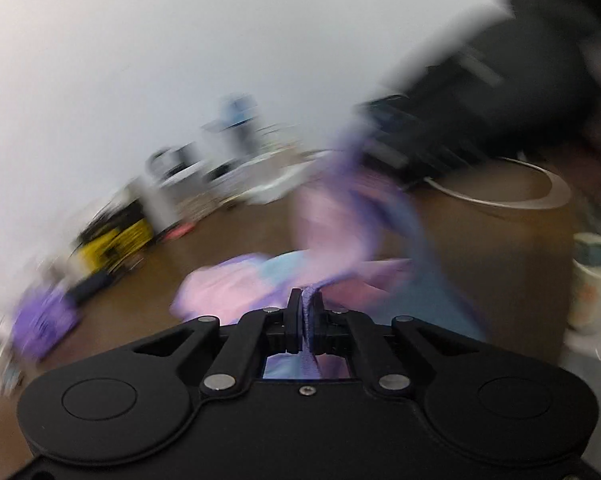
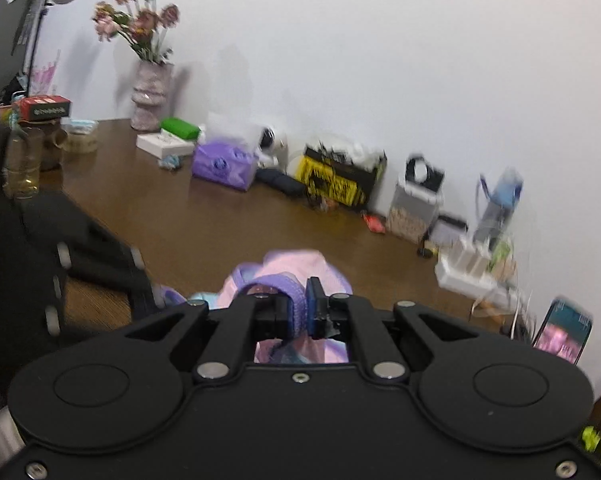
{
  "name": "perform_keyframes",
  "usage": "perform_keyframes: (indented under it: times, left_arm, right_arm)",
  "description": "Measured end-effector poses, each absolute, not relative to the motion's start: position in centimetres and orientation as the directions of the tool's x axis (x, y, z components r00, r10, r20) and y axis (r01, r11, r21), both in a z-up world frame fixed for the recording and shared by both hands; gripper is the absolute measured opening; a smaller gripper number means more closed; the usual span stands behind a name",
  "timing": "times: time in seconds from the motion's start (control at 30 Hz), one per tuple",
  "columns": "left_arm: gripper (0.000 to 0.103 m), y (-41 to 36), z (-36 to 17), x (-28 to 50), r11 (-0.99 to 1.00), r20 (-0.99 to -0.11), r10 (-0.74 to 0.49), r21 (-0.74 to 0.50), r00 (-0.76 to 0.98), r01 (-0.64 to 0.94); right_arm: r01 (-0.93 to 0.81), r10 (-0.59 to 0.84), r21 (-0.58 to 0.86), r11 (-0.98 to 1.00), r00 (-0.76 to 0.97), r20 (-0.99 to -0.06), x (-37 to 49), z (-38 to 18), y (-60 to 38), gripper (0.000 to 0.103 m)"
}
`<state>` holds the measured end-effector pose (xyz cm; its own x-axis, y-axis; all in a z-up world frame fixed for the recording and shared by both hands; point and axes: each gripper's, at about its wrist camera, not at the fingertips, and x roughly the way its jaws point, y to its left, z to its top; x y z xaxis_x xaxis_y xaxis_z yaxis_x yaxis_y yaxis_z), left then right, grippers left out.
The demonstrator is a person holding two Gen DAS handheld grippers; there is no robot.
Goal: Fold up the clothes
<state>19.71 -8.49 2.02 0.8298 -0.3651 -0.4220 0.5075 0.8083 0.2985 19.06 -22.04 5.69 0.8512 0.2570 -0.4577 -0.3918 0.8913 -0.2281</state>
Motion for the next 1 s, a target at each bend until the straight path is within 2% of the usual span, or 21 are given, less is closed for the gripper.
perform_keyframes:
  times: [0.03, 0.07, 0.13, 0.23, 0.37, 0.43, 0.5, 0.53, 0.57, 0.73, 0.8, 1.0]
  left_arm:
    - [0.002, -8.2, 2.3, 20.7, 0.852, -0.424, -0.301, 0.283, 0.854, 0.44]
    - [0.002, -8.0, 2.5, 21.2, 0.87, -0.428, -0.275, 0.27, 0.861, 0.412]
    - [0.002, -7.2, 3.1, 22.5, 0.916, -0.452, -0.241, 0.187, 0.859, 0.355]
    - [0.002, -6.8, 3.7, 23.3, 0.939, -0.466, -0.205, 0.154, 0.861, 0.307]
    - [0.002, -6.6, 3.7, 23.5, 0.948, -0.474, -0.217, 0.105, 0.853, 0.3]
    - [0.002, -6.4, 4.0, 23.0, 0.947, -0.469, -0.229, 0.095, 0.853, 0.306]
    - [0.002, -6.3, 4.6, 22.7, 0.943, -0.456, -0.25, 0.084, 0.854, 0.321]
    - [0.002, -6.3, 4.9, 22.6, 0.943, -0.451, -0.251, 0.087, 0.857, 0.322]
    - [0.002, -6.3, 5.0, 22.5, 0.942, -0.445, -0.249, 0.093, 0.86, 0.321]
    - [0.002, -6.4, 5.2, 22.5, 0.941, -0.442, -0.246, 0.105, 0.862, 0.323]
    - [0.002, -6.4, 5.2, 22.2, 0.938, -0.439, -0.249, 0.11, 0.863, 0.327]
    - [0.003, -6.6, 5.3, 21.3, 0.939, -0.412, -0.229, 0.145, 0.882, 0.311]
  right_arm:
    - [-0.372, 0.223, -0.223, 0.901, 0.838, -0.498, 19.9, 4.5, -22.1, 0.055]
    - [-0.357, 0.189, -0.238, 0.903, 0.829, -0.526, 20.3, 3.4, -21.9, 0.072]
    - [-0.339, 0.135, -0.267, 0.902, 0.81, -0.571, 20.8, 1.5, -21.5, 0.083]
    - [-0.398, 0.169, -0.302, 0.866, 0.802, -0.573, 19.6, 0.3, -20.9, 0.087]
    - [-0.398, 0.195, -0.319, 0.86, 0.835, -0.515, 17.4, 0.3, -21.1, 0.087]
    - [-0.375, 0.212, -0.273, 0.886, 0.851, -0.481, 16.7, 1.0, -21.1, 0.087]
    - [-0.368, 0.229, -0.231, 0.901, 0.853, -0.468, 16.5, 1.4, -21.0, 0.076]
    - [-0.377, 0.236, -0.23, 0.897, 0.849, -0.473, 16.7, 1.4, -20.5, 0.062]
    - [-0.382, 0.236, -0.235, 0.894, 0.846, -0.478, 16.9, 1.2, -20.0, 0.055]
    - [-0.391, 0.174, -0.336, 0.857, 0.833, -0.525, 18.3, -0.9, -17.8, 0.054]
    - [-0.397, 0.159, -0.365, 0.842, 0.83, -0.535, 18.8, -1.4, -16.9, 0.05]
    - [-0.344, 0.109, -0.405, 0.847, 0.859, -0.5, 18.7, -1.1, -16.8, 0.043]
